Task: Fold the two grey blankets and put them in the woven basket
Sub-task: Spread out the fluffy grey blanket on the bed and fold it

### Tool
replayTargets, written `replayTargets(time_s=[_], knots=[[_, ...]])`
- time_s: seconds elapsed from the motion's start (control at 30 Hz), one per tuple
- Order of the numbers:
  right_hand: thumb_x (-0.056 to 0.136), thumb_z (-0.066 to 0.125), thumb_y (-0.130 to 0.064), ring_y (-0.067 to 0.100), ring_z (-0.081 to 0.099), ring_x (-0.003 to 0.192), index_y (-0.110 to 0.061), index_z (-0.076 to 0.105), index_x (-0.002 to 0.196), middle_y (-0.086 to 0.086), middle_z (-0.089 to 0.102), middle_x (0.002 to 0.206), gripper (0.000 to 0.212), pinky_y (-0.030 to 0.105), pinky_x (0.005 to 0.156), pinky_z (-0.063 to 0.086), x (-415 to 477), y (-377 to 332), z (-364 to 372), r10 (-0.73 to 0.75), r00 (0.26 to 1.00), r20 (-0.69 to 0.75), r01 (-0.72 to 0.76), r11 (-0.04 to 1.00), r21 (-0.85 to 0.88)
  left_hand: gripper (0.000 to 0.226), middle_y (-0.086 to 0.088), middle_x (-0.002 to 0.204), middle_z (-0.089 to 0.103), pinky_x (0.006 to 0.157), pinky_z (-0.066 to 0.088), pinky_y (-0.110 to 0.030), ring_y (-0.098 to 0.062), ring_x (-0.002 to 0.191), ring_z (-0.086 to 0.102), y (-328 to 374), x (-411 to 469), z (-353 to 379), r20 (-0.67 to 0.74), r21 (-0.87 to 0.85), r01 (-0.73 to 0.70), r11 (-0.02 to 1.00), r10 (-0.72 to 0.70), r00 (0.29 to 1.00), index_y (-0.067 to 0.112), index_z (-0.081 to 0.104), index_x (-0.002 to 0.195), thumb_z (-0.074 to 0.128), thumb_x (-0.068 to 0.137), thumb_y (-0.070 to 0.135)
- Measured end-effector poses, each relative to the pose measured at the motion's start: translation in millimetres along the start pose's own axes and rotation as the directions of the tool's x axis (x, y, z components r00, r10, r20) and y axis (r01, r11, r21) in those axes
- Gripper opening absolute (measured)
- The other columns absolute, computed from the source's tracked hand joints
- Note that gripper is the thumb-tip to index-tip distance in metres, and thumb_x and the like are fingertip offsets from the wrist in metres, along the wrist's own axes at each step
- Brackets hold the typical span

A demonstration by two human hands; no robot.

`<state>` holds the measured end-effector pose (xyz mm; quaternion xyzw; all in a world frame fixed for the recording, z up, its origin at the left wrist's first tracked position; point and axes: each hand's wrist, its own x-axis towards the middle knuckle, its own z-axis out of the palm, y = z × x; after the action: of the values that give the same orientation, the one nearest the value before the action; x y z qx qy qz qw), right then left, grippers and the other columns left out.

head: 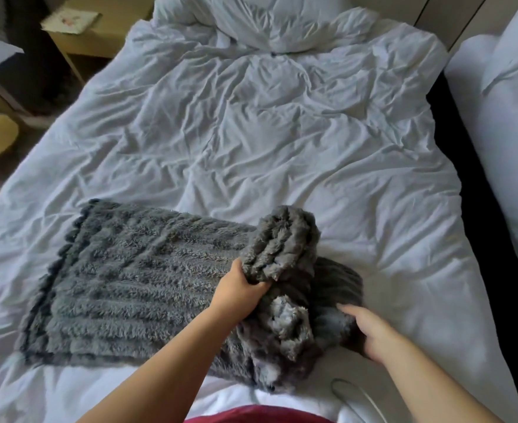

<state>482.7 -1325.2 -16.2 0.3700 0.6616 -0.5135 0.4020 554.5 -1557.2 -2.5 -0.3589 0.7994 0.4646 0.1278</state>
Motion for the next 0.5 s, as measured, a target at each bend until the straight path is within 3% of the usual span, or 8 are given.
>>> replayTargets(time_s=[0.03,0.1,0.17,0.23,0.33,0.4,0.43,0.5], knots=[[0.087,0.058,-0.007,0.027,0.066,0.062,0.000,0.063,0.101,0.016,0.068,0.075,0.016,0.031,0.059,0.052,2,2,-4,-0.057,0.997,0.052,0.054,0.997,0.059,0.059,0.009,0.101,0.057,0.075,0.039,-0.023,-0.012,0.085,0.050,4,-2,2,0.038,0.005,-0.013,1.000,0.012,0.999,0.028,0.043,0.121,0.072,0.075,0.048],[0.082,0.052,0.008,0.026,0.063,0.065,0.002,0.064,0.102,0.017,0.068,0.078,0.025,0.030,0.059,0.050,-4,0,0,-0.264,0.964,0.042,0.260,0.961,0.091,0.068,0.010,0.105,0.057,0.079,0.040,-0.023,-0.012,0.091,0.053,14,-7,7,0.132,-0.035,-0.024,0.999,0.028,0.991,0.031,0.040,0.129,0.072,0.073,0.053],[0.079,0.048,0.013,0.021,0.062,0.071,-0.003,0.067,0.103,0.010,0.071,0.080,0.035,0.026,0.060,0.048,-20,-2,15,-0.481,0.872,0.097,0.476,0.877,0.070,0.072,0.009,0.115,0.060,0.088,0.043,-0.024,-0.015,0.103,0.058,20,-9,12,0.188,-0.130,-0.009,0.991,0.034,0.982,0.031,0.038,0.133,0.071,0.073,0.054],[0.077,0.046,0.015,0.016,0.062,0.073,-0.010,0.071,0.099,0.003,0.073,0.083,0.041,0.021,0.063,0.049,-39,-5,35,-0.604,0.775,0.187,0.592,0.797,0.119,0.068,0.007,0.119,0.058,0.092,0.041,-0.025,-0.015,0.108,0.055,22,-5,8,0.188,-0.184,0.021,0.983,0.015,0.982,0.026,0.040,0.132,0.069,0.077,0.050],[0.075,0.047,0.016,0.012,0.065,0.076,-0.020,0.075,0.093,-0.002,0.074,0.087,0.049,0.016,0.065,0.050,-59,-15,61,-0.669,0.693,0.270,0.661,0.738,0.132,0.059,0.002,0.124,0.058,0.101,0.041,-0.030,-0.018,0.111,0.055,9,8,-12,0.244,-0.270,0.122,0.955,-0.054,0.968,0.014,0.043,0.132,0.068,0.083,0.037],[0.071,0.052,0.008,0.010,0.065,0.079,-0.023,0.075,0.095,-0.003,0.074,0.090,0.045,0.016,0.068,0.050,-68,-21,84,-0.670,0.634,0.386,0.714,0.699,0.043,0.056,-0.005,0.133,0.055,0.106,0.039,-0.034,-0.021,0.117,0.054,-9,15,-30,0.308,-0.298,0.202,0.933,-0.106,0.945,0.010,0.044,0.136,0.065,0.088,0.029],[0.068,0.054,0.000,0.010,0.065,0.082,-0.022,0.073,0.098,-0.002,0.074,0.092,0.042,0.019,0.072,0.050,-67,-22,98,-0.652,0.618,0.439,0.738,0.674,-0.038,0.054,-0.001,0.135,0.052,0.105,0.036,-0.027,-0.019,0.118,0.052,-18,17,-39,0.323,-0.260,0.229,0.938,-0.139,0.936,0.009,0.043,0.136,0.063,0.090,0.029],[0.066,0.056,-0.013,0.011,0.062,0.095,-0.021,0.069,0.113,0.000,0.072,0.104,0.049,0.026,0.083,0.047,-60,-20,132,-0.579,0.623,0.526,0.767,0.583,-0.268,0.053,0.005,0.131,0.048,0.089,0.035,-0.014,-0.017,0.117,0.050,-36,18,-59,0.293,-0.136,0.260,0.956,-0.211,0.932,0.009,0.043,0.137,0.059,0.093,0.033]])
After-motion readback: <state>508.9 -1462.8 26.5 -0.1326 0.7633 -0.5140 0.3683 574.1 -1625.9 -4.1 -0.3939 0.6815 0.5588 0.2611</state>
